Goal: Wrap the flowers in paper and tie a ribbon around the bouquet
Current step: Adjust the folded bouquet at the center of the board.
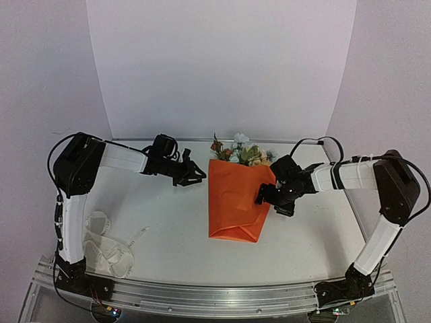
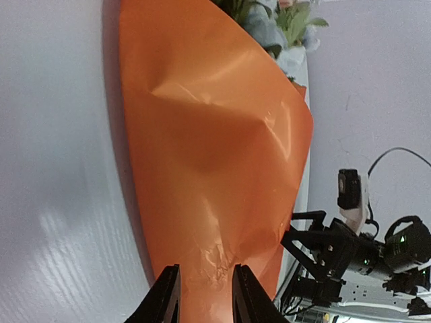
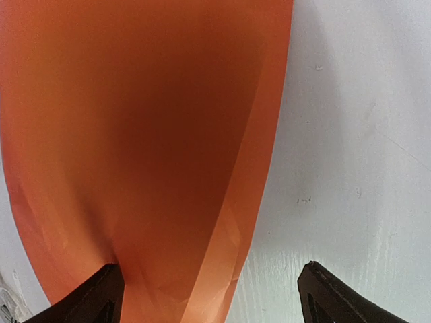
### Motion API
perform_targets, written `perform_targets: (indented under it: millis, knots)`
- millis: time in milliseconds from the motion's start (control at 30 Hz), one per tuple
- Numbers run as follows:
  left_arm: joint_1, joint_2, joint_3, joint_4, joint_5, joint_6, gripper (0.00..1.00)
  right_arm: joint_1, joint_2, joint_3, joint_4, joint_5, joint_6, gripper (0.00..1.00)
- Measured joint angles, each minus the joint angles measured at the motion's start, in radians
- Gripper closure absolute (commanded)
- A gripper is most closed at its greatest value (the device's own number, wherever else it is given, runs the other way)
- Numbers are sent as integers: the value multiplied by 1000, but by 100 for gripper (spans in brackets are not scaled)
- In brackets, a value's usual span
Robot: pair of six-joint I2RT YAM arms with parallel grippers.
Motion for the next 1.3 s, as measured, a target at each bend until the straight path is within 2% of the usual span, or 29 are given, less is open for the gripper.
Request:
perform_targets:
  millis: [100,300,467,633,733,867,967,1033,1100,1300]
  knots:
    - [-46,0,0,-1,42,8,77,-17,32,0,30,-19,8,21]
    - [-135,-1,-17,1,102,11,80,-32,72,0,100,-55,22,58]
    - [-156,-1,-48,-13,134,10,81,-33,106,7,135,-94,22,74]
    - [-164,3,-48,-15,165,-3,81,-29,159,55,153,-146,8,73]
    - [-172,15,-48,-15,178,-14,82,-22,182,88,165,-164,-10,64]
    - [-181,39,-68,0,182,-52,83,-17,185,106,162,-164,-33,45]
    - [-186,59,-93,12,180,-82,83,-17,179,106,145,-158,-42,39]
    - [-186,68,-106,21,182,-96,83,-16,154,92,132,-154,-38,43]
    - [-187,68,-106,29,181,-104,83,-14,114,68,120,-154,-31,52]
    - [-193,68,-105,37,171,-114,83,-1,4,25,121,-166,19,69]
